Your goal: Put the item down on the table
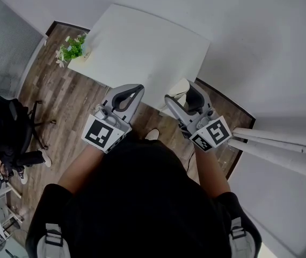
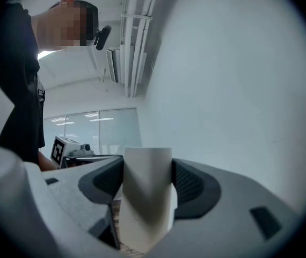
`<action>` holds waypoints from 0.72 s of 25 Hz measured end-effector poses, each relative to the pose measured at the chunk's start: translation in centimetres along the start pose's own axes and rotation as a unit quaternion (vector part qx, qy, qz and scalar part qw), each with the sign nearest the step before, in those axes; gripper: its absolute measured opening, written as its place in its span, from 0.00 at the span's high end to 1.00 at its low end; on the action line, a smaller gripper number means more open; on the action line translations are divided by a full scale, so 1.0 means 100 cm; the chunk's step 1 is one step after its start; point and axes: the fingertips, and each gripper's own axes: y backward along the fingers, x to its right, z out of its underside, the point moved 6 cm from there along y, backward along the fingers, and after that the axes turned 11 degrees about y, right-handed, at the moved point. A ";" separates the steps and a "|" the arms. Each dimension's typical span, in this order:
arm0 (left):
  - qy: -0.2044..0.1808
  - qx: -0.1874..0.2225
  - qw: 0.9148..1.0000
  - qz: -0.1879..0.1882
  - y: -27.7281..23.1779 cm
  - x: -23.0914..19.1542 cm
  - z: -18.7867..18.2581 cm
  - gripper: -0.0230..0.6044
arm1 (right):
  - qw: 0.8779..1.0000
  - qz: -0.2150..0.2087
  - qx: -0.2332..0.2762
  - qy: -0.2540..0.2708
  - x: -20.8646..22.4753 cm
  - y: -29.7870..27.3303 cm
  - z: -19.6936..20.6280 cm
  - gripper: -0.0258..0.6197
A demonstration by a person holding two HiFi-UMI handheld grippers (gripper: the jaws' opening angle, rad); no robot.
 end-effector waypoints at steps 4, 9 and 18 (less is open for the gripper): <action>0.003 -0.003 1.000 0.003 -0.008 -0.009 0.004 0.97 | 1.000 0.004 -0.002 -0.005 0.009 -0.007 0.004 0.52; 0.007 0.004 1.000 0.013 -0.025 -0.037 0.007 0.97 | 1.000 0.014 -0.011 -0.004 0.023 -0.020 0.012 0.52; 0.009 0.003 0.998 0.060 -0.072 -0.080 -0.001 0.97 | 0.998 0.050 -0.036 0.005 0.056 -0.048 0.015 0.52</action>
